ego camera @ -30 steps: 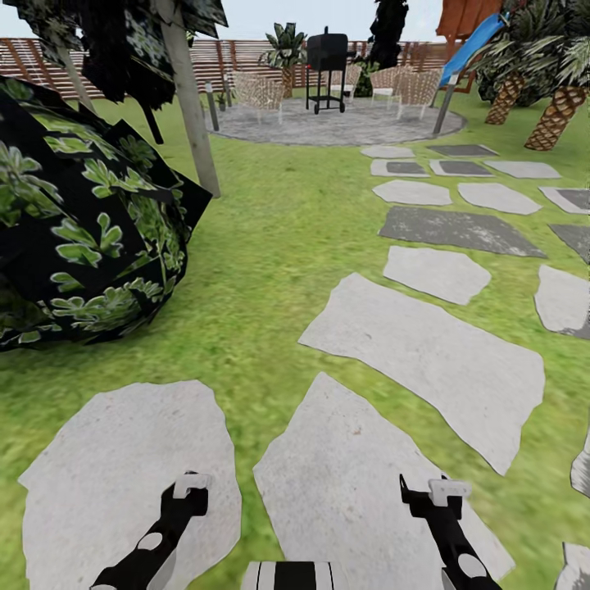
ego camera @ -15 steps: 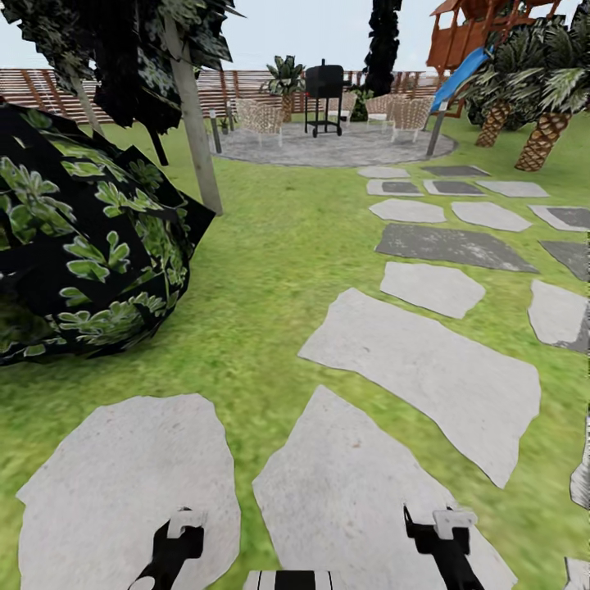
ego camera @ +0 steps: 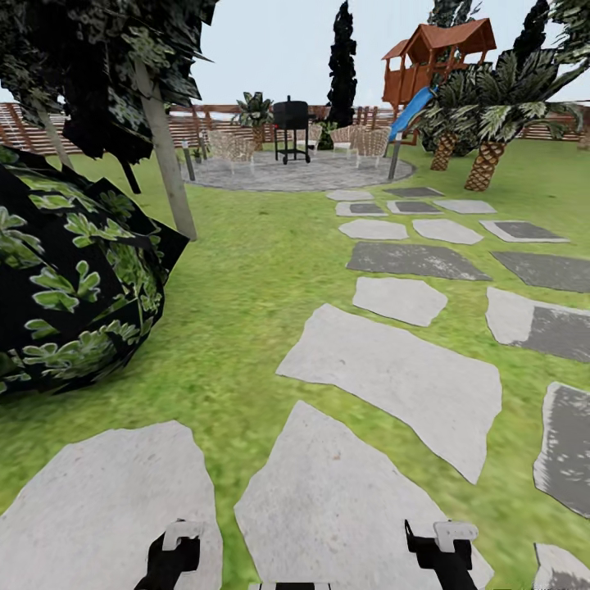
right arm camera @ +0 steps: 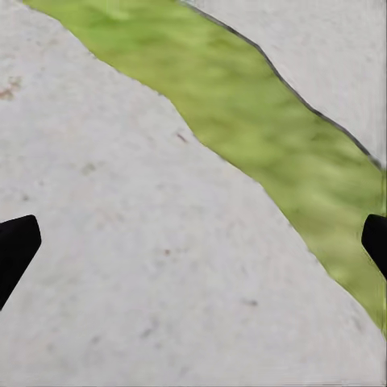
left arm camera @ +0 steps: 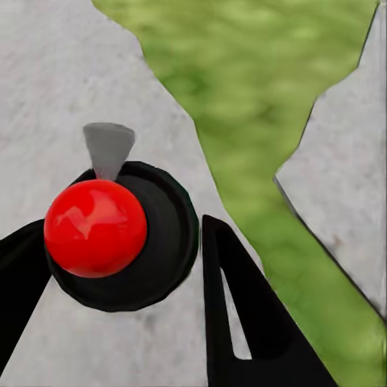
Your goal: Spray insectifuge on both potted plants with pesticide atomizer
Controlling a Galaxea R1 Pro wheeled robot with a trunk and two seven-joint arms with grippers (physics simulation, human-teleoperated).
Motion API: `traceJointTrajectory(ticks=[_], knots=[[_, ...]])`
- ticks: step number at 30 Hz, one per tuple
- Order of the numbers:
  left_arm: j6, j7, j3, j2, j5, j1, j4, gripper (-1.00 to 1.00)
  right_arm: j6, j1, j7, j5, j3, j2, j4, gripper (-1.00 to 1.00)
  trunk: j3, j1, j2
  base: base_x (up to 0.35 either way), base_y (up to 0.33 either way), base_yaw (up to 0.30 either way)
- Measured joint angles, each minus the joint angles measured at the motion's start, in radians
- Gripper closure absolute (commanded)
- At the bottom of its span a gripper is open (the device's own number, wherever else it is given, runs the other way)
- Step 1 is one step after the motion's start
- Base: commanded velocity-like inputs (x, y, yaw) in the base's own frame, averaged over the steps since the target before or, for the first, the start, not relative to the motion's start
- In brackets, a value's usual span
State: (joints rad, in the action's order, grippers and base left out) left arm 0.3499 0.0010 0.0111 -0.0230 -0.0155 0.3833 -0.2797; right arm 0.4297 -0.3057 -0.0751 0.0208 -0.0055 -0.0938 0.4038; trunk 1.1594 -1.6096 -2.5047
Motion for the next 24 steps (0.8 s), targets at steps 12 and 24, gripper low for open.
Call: traceJointTrajectory(ticks=[12, 24], knots=[[0.000, 0.000, -0.001, 0.000, 0.000, 0.000, 0.000, 1.00, 0.000, 0.000, -0.001, 0.000, 0.000, 0.000, -0.008, -1.00, -0.061, 0.005, 0.003, 0.000, 0.000, -0.222], [0.000, 0.000, 0.000, 0.000, 0.000, 0.000, 0.000, 1.00, 0.000, 0.000, 0.000, 0.000, 0.000, 0.000, -0.009, -1.00, -0.119, 0.021, 0.026, 0.000, 0.000, -0.211]])
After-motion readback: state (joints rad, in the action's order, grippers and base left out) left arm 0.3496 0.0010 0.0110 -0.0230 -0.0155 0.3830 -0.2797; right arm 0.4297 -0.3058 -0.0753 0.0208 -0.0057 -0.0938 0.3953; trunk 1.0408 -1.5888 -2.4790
